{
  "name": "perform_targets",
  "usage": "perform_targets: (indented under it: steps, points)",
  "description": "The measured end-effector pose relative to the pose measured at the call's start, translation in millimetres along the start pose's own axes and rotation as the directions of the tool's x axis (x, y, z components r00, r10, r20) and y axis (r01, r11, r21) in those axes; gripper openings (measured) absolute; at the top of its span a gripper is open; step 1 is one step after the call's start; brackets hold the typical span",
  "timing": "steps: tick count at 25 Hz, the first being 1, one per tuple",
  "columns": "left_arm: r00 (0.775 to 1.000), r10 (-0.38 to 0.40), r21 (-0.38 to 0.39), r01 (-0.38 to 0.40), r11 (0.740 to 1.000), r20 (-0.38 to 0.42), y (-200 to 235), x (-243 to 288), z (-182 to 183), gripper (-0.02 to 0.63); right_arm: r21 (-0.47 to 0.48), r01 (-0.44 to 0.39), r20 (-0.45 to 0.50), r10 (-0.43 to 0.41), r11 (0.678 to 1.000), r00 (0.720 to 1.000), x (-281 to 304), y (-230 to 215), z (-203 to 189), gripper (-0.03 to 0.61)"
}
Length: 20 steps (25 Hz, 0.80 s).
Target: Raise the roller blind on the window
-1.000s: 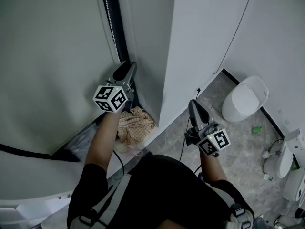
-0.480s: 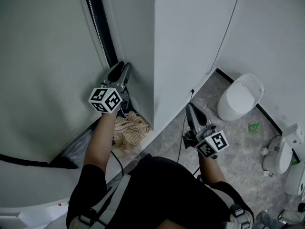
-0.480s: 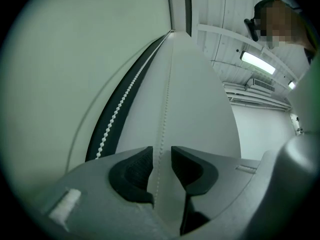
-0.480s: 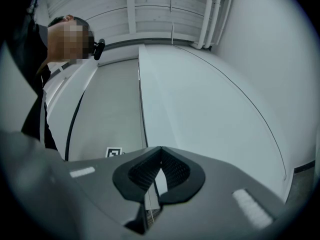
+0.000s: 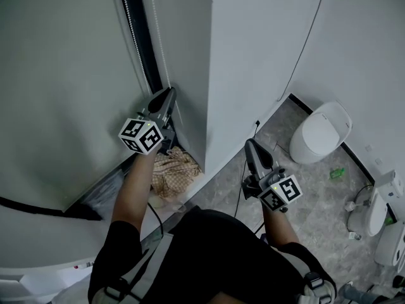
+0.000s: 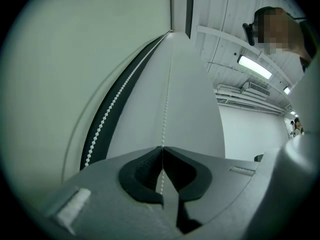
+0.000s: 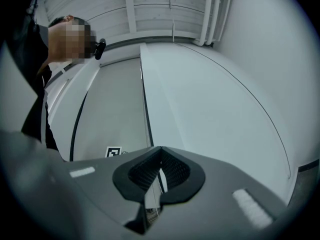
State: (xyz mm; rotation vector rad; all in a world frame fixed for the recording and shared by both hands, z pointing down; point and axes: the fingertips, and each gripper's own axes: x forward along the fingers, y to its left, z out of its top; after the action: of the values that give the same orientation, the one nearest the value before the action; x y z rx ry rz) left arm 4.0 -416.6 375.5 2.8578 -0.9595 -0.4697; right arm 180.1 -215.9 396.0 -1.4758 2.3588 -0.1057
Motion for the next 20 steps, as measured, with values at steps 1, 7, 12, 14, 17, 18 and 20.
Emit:
perform_targets:
  steps: [1,7,12,14,17,18,20]
  points:
    - [1.0,0.0,0.008,0.0,1.0,0.003,-3,-5,1,0.006,0.004,-0.01,-0.002,0.01,1.0,1.0,3,4,0,-0.002]
    - [0.999,-0.019,0.064,0.021,0.998,-0.028,-26,-35,5,0.006,0.006,-0.118,-0.019,0.118,0.993,0.993,29,37,-8,-0.001]
    - [1.0,-0.014,0.075,0.016,0.997,-0.026,-39,-74,17,0.006,0.05,-0.226,-0.009,0.227,0.973,0.974,61,77,-4,0.0]
    - [1.0,-0.005,0.071,0.006,0.997,-0.011,-45,-85,22,0.006,0.032,-0.258,-0.038,0.259,0.966,0.965,72,89,-7,0.0]
    - [1.0,0.012,0.066,-0.011,0.998,-0.01,-48,-99,21,0.005,0.012,-0.327,-0.062,0.327,0.945,0.943,97,112,-11,0.0]
    - [1.0,0.013,0.066,-0.012,0.998,-0.01,-48,-104,20,0.005,0.015,-0.349,-0.07,0.35,0.937,0.934,106,120,-12,0.0]
    - [1.0,0.008,0.061,-0.008,0.998,-0.004,-50,-113,22,0.005,0.041,-0.395,-0.082,0.397,0.918,0.914,124,136,-10,0.0]
